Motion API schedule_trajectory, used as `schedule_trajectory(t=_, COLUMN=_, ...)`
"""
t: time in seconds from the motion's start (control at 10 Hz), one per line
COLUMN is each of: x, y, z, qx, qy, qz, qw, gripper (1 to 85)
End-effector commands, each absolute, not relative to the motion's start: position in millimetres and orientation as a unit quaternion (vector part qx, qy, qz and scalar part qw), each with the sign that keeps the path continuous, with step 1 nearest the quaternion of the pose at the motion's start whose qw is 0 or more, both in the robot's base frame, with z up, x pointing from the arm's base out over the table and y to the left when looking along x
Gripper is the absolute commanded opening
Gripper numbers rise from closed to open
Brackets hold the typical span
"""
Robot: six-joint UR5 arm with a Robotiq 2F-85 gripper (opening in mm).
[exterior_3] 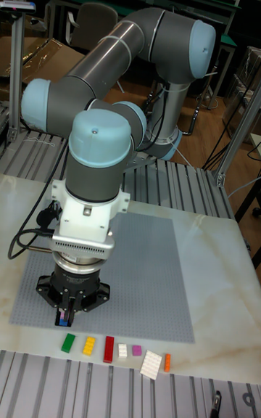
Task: Stack small Lego blocks one on top of the other
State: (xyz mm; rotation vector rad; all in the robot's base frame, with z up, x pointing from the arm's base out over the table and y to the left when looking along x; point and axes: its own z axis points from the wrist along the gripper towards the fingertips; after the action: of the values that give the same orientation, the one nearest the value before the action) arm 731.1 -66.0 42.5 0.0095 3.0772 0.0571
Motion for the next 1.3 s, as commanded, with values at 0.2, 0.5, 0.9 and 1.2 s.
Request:
schedule_trajectory(t=0.2, x=747, y=-56, z=32, qx=0.01, qy=0.999, qz=0.038, qw=0.038, gripper=45.0)
schedule_trajectory(t=0.5, x=753, y=-50, z=25, qx=0.035, qy=0.997, qz=0.05, qw=0.045, gripper=42.7)
schedule_trajectory(t=0.9, x=759, y=-56, z=14, qx=0.053, qy=0.995, qz=0.056, qw=0.063, gripper=42.3)
schedule_trajectory(t=1.2, x=759, y=-52, z=10, qx=0.063, qy=0.994, qz=0.065, qw=0.062, gripper=41.0)
